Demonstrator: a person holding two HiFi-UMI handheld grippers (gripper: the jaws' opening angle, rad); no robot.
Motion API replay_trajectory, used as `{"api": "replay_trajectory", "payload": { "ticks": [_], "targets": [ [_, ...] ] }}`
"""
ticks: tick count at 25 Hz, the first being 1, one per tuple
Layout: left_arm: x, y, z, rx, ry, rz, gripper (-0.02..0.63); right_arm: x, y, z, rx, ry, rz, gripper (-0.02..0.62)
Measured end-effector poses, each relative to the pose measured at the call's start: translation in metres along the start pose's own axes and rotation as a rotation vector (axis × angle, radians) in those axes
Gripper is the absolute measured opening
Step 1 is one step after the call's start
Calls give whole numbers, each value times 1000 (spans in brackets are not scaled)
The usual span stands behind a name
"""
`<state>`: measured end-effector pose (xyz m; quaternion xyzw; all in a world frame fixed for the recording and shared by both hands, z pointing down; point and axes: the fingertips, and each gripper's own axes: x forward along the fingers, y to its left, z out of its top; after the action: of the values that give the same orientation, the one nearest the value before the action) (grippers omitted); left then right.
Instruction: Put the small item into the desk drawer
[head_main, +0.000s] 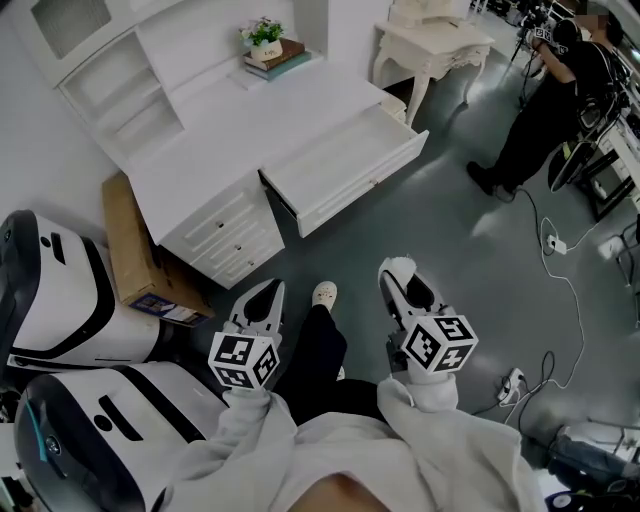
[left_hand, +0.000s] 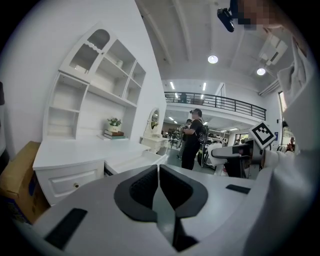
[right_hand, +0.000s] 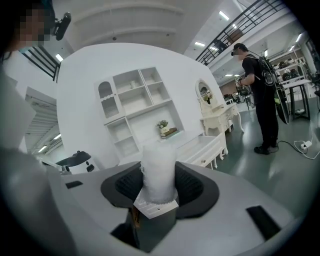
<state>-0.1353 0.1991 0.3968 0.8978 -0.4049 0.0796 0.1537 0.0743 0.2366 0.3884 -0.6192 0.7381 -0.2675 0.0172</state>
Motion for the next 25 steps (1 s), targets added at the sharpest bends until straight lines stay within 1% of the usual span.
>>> {"api": "replay_trajectory", "payload": {
  "ticks": [8,17,25],
  "targets": [
    [53,18,20,-8,5,-23,26,40,-21,29,0,-1,-23,193],
    [124,59,59,-11,4,-53,26,105,-39,77,-8,-17,-53,193],
    [195,95,95,4,4,-86,26,173,-55,124,-10,-40,-71,193]
  ]
}}
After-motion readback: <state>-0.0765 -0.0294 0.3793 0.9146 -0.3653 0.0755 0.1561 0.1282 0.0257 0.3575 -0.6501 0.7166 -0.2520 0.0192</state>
